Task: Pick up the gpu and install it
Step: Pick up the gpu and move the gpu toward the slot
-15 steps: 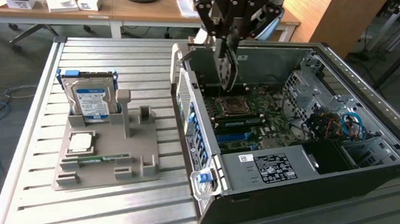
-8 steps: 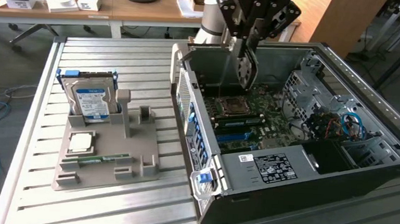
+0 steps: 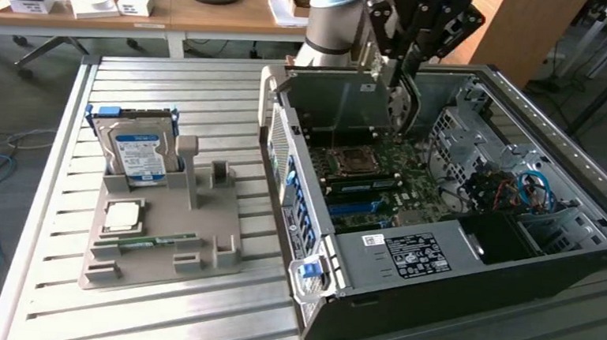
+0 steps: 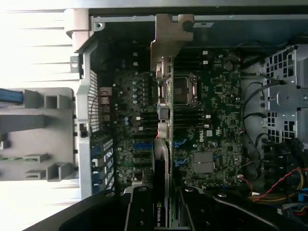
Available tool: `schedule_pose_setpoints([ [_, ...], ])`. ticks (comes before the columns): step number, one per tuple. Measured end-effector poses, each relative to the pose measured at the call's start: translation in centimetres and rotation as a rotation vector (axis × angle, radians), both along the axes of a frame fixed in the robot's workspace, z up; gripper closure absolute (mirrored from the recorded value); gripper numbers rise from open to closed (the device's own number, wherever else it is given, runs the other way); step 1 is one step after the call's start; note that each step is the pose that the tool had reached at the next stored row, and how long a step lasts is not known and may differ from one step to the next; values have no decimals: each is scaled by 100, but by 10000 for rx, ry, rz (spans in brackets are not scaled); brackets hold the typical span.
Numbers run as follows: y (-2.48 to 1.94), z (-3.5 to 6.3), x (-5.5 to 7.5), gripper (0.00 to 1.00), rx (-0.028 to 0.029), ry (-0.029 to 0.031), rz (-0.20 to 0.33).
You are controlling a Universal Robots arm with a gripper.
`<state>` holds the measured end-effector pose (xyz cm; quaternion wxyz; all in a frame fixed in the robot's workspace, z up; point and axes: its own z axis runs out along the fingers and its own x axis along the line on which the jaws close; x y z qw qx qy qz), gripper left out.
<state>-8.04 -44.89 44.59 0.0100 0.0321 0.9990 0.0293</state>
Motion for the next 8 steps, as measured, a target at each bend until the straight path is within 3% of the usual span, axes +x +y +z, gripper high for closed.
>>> schedule_pose_setpoints([
  [8,5,0,318,74,6,0,3],
])
